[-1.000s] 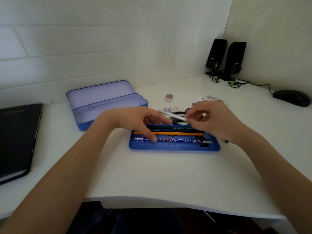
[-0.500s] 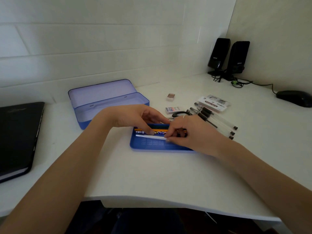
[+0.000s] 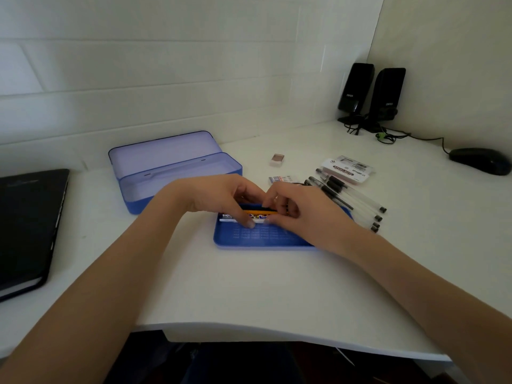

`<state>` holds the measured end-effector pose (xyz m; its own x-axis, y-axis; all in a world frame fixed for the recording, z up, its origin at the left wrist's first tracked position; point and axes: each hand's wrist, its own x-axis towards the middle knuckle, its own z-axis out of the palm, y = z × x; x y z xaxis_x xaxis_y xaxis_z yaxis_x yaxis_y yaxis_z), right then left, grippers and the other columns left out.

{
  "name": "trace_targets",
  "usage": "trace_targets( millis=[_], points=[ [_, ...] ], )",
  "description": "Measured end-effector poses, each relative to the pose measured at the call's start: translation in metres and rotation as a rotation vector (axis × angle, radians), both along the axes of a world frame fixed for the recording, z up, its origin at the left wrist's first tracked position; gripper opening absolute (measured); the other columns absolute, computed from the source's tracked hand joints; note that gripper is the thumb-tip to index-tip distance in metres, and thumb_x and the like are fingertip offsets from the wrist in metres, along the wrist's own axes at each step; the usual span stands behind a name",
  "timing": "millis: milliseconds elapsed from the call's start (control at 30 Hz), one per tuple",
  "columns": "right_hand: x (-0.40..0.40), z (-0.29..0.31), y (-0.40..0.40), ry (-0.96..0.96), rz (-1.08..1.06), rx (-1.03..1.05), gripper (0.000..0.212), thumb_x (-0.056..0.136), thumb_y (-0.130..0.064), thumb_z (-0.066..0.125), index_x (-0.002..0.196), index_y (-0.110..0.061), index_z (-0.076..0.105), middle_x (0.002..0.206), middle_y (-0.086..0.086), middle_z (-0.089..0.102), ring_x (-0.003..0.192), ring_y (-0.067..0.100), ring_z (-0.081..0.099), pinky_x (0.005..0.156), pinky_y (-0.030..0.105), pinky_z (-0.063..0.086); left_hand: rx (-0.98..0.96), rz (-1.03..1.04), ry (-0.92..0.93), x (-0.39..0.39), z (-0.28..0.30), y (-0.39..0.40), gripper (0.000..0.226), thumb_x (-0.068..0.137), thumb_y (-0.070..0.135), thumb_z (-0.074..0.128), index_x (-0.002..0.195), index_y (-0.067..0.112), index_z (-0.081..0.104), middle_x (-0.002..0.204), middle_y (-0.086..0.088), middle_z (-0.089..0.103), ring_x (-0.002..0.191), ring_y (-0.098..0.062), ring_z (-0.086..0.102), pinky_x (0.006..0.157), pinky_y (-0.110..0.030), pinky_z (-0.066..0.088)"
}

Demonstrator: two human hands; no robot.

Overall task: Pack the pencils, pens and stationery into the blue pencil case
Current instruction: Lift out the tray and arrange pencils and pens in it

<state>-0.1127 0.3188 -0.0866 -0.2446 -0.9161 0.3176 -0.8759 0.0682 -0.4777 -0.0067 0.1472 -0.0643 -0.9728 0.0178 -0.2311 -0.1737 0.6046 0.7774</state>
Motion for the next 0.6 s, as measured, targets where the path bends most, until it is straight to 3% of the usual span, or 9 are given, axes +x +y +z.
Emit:
trace_targets(
  millis=[100, 233, 367, 467, 600],
  points=[
    [-0.018, 0.007, 0.008, -0.076, -0.110, -0.050, 0.011, 0.080, -0.031, 0.069, 0.089, -0.028, 0.062, 0.071, -0.009, 0.058, 0.061, 0.007, 0.049, 0.061, 0.026, 0.044, -0.005, 0.026, -0.001, -0.001, 0.001, 0.001, 0.044, 0.080, 0.002, 0.070, 0.117, 0.025, 0.066, 0.119, 0.005, 0.068, 0.111, -0.012, 0.062, 0.096, -0.019, 0.047],
    [-0.060, 0.011, 0.023, -0.043, -0.435, -0.162, 0.008, 0.084, -0.033, 0.065, 0.089, -0.027, 0.064, 0.076, -0.008, 0.060, 0.066, 0.004, 0.051, 0.062, 0.025, 0.044, 0.003, 0.022, -0.010, -0.002, 0.001, 0.004, 0.045, 0.077, 0.010, 0.074, 0.117, 0.028, 0.066, 0.128, 0.013, 0.062, 0.119, -0.008, 0.057, 0.105, -0.027, 0.043],
    [-0.093, 0.005, 0.035, 0.025, -0.634, -0.045, 0.016, 0.086, -0.031, 0.063, 0.100, -0.024, 0.065, 0.086, -0.004, 0.061, 0.072, 0.011, 0.052, 0.064, 0.026, 0.039, -0.014, -0.007, 0.017, -0.004, 0.000, 0.013, 0.045, 0.080, 0.011, 0.072, 0.119, 0.031, 0.065, 0.129, 0.016, 0.060, 0.118, 0.001, 0.055, 0.103, -0.017, 0.041],
    [-0.098, -0.002, 0.033, 0.008, -0.647, 0.025, 0.019, 0.086, -0.023, 0.062, 0.105, -0.022, 0.066, 0.096, 0.000, 0.065, 0.083, 0.015, 0.055, 0.070, 0.029, 0.041, -0.065, -0.031, 0.069, -0.007, -0.002, 0.019, 0.038, 0.081, 0.011, 0.072, 0.111, 0.033, 0.070, 0.130, 0.018, 0.058, 0.120, 0.009, 0.049, 0.101, -0.008, 0.037],
    [-0.102, -0.005, 0.031, 0.027, -0.690, 0.053, 0.019, 0.087, -0.019, 0.060, 0.103, -0.026, 0.066, 0.103, 0.000, 0.065, 0.083, 0.017, 0.056, 0.068, 0.030, 0.042, -0.106, -0.027, 0.093, -0.009, -0.003, 0.022, 0.032, 0.081, 0.014, 0.072, 0.107, 0.033, 0.072, 0.131, 0.017, 0.058, 0.119, 0.012, 0.048, 0.099, -0.006, 0.036]
  ],
)
